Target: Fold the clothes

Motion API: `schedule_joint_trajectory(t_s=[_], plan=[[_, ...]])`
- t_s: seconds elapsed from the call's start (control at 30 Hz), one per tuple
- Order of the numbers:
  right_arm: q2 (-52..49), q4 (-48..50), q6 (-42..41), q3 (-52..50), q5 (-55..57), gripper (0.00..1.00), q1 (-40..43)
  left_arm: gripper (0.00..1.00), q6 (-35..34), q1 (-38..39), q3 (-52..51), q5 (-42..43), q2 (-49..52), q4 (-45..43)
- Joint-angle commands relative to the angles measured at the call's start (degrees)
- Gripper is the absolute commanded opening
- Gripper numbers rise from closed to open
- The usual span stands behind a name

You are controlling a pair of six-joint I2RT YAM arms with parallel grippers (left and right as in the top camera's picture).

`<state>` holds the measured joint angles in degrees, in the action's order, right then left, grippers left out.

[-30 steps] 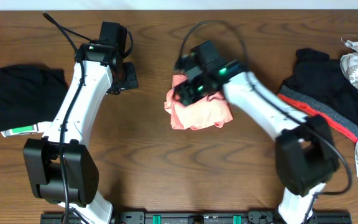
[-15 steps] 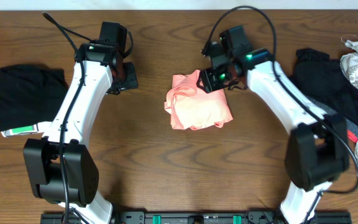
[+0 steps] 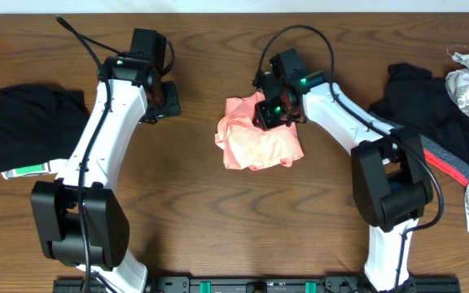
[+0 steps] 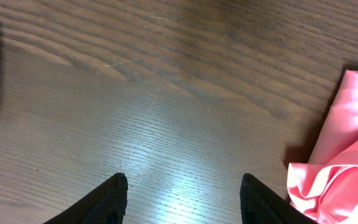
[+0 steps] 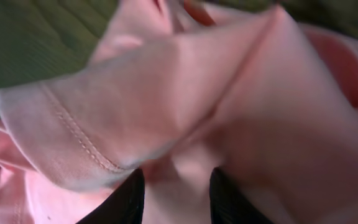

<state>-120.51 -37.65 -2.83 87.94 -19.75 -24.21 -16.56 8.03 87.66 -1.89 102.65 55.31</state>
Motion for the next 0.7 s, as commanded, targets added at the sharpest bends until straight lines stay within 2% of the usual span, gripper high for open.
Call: schedule_joint_trajectory(t_s=[0.0,0.2,0.33,0.43,0.53,0.67], plan=[[-0.9,2.6,-0.3,-0.2,-1.7,0.36,-2.0,0.59,0.0,0.1,-0.4,-0.3,0.8,0.1],[-0.9,9.9,-2.8,-0.2,-1.9,0.48,-3.4,0.59,0.0,0.1,-0.4,-0.3,0.8,0.1],[-0.9,16.6,-4.5,-0.2,-1.0,0.51,-3.9,0.59,0.0,0.1,-0.4,-0.3,0.8,0.1],[-0.9,22.1,-4.9,-0.2,-1.0,0.62,-4.2,0.59,0.0,0.1,-0.4,-0.3,0.8,0.2],[-0.9,24.9,-4.9,-0.2,-1.0,0.61,-4.2,0.59,0.0,0.1,-0.4,-0.3,0.8,0.2],[0.0,21.9,-6.7,0.1,-1.0,0.52,-2.2,0.59,0.0,0.1,-0.4,-0.3,0.8,0.4]])
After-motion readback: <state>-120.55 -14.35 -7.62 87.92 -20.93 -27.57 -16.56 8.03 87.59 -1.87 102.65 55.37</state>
